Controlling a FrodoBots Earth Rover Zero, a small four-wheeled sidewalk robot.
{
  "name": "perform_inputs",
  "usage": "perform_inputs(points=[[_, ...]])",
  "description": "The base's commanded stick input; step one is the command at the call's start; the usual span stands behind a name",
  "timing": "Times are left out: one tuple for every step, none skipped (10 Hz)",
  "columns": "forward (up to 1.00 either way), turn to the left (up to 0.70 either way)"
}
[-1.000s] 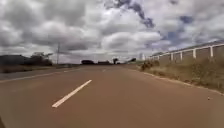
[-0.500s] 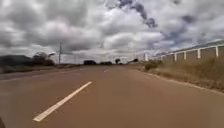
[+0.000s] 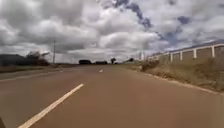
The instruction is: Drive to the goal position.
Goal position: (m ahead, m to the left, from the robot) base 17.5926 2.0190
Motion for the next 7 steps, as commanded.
perform_inputs(points=[[0.85, -0.32], [0.85, -0.1], [0.85, 0.0], [0.85, 0.0], [0.85, 0.0], [0.85, 0.0], [0.85, 0.0]])
